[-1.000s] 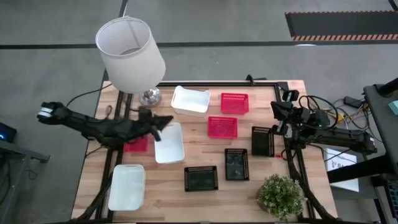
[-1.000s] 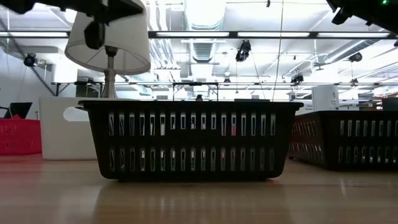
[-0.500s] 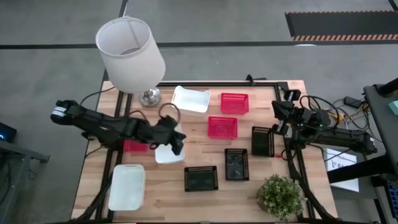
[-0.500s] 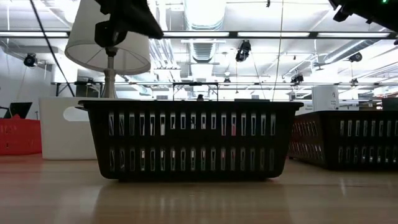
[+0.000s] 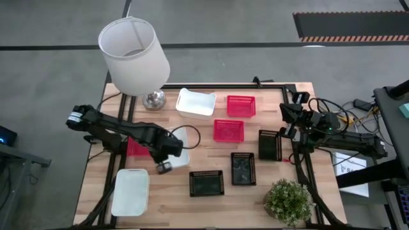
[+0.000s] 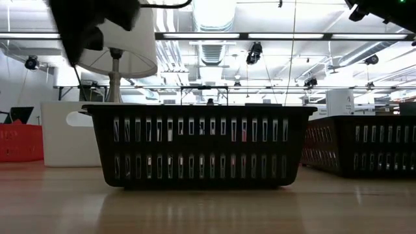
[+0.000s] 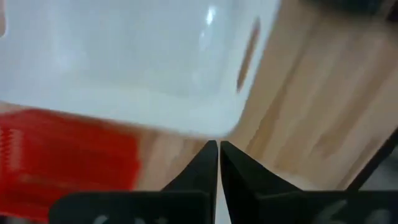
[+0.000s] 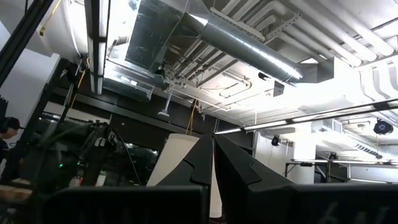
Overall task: Stack baskets by color
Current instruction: Stack the middle white bin on top of the top white bin
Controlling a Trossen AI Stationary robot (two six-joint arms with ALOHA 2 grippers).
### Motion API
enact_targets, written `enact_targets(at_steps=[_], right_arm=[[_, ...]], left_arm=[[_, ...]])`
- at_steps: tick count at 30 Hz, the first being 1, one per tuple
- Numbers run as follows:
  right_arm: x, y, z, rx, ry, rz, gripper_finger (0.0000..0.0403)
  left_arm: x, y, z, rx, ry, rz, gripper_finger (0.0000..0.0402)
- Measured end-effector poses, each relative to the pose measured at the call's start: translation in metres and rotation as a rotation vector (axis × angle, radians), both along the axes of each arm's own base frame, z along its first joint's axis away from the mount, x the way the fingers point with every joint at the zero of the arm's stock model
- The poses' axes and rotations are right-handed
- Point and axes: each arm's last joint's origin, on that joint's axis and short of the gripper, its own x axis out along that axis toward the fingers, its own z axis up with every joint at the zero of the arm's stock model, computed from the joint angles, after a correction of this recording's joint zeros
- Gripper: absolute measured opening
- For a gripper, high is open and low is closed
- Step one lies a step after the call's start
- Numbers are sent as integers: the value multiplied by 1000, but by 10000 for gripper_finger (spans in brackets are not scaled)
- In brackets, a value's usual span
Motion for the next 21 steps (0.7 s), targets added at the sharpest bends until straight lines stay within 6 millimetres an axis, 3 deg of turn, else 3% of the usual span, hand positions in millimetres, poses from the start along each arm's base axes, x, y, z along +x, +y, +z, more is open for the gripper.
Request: enact_targets(at_steps=[4,12,16,21], right_arm=[[0,0,0,-2,-2,-1,9],[0,0,0,-1,-2,0,9],[0,0,0,-1,-1,0,9],[1,0,-1,10,11,6,9]], left_arm=[[-6,-2,3,-6,-4,-312,1],[-20,-11,10,17,-93,-1203,1],[-20,-7,6,112,-48,-1227,1],[-23,-6,-3,111,-1,-1221,2]])
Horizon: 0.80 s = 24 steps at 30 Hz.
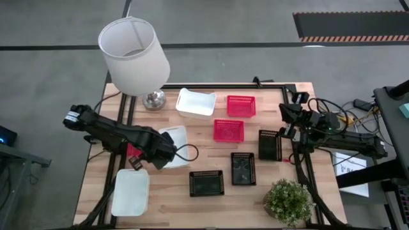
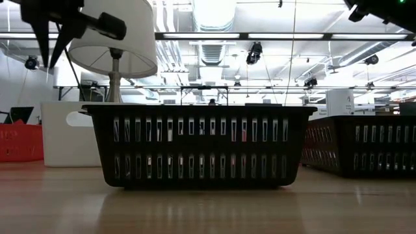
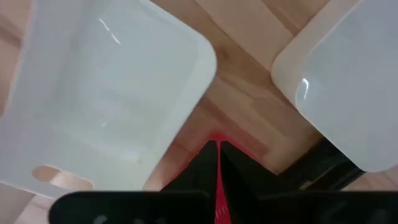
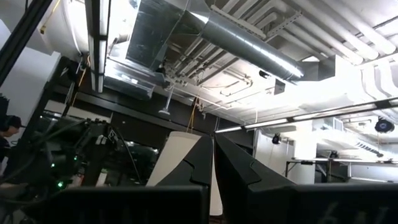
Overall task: Stack baskets by color
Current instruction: Stack the middle white bin on top of the top white bin
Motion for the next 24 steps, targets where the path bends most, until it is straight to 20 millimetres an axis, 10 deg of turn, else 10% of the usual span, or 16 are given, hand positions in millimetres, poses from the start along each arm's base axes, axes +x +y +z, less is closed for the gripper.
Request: enact_targets(at_steps=[24], right_arm=[[2,0,-2,42,19,28,9]], left_arm=[[-2,6,-49,101,10,-165,183]])
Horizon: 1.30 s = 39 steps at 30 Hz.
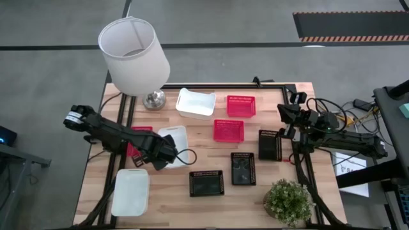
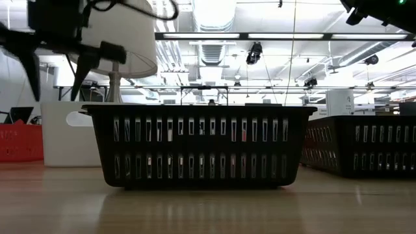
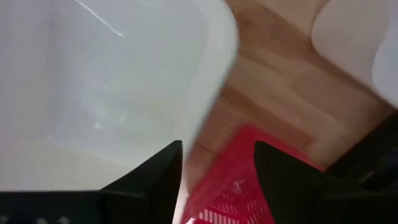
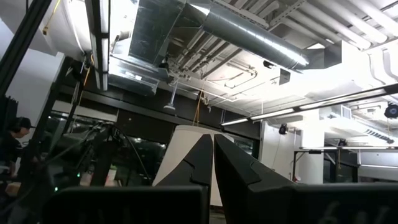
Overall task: Stack baskets by color
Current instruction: Stack the middle white bin on top of the top white bin
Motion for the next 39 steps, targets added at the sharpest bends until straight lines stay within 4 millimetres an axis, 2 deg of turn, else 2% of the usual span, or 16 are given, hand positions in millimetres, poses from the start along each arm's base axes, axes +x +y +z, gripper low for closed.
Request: enact_targets(at_steps=[7,17,24,27,32,39], right_arm=[[0,0,0,-3,-1,-2,9],[0,0,0,-19,1,-14,9],[0,0,0,-24,2,-18,9],[0,0,0,-24,2,-18,9],[0,0,0,-24,1,-18,9],[0,0,0,-25,-1,-18,9]], left_arm=[[-5,3,-14,56,14,-43,183],[3,2,-15,71,-77,-43,183],[4,2,-36,67,-129,-97,182],[6,2,-39,84,-160,-119,176],[7,2,-38,103,-176,-123,130],[10,0,-33,98,-198,-126,15]])
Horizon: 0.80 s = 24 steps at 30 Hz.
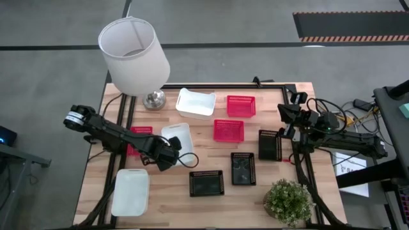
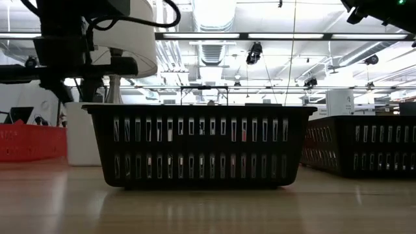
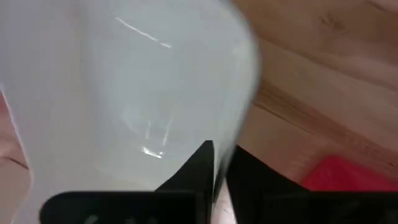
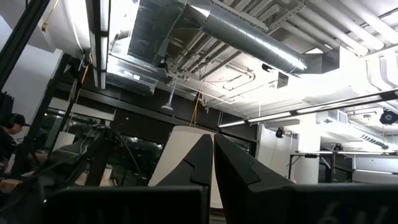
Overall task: Stack baskets by color
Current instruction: Stack the middle white bin on top of the top white bin
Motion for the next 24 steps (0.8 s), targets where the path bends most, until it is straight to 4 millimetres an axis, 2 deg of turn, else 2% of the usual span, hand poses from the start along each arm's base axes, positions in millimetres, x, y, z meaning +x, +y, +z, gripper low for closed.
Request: enact_targets(at_steps=[6,13,18,24], right_arm=[[0,0,0,1,0,1,9],[0,0,0,1,1,1,9],[0,0,0,2,2,1,9],[0,0,0,8,1,6,9]], left_arm=[[11,-3,20,47,-95,11,2],[30,-12,68,60,-285,47,1],[46,-8,109,18,-527,281,0],[66,10,155,-191,-848,634,0]])
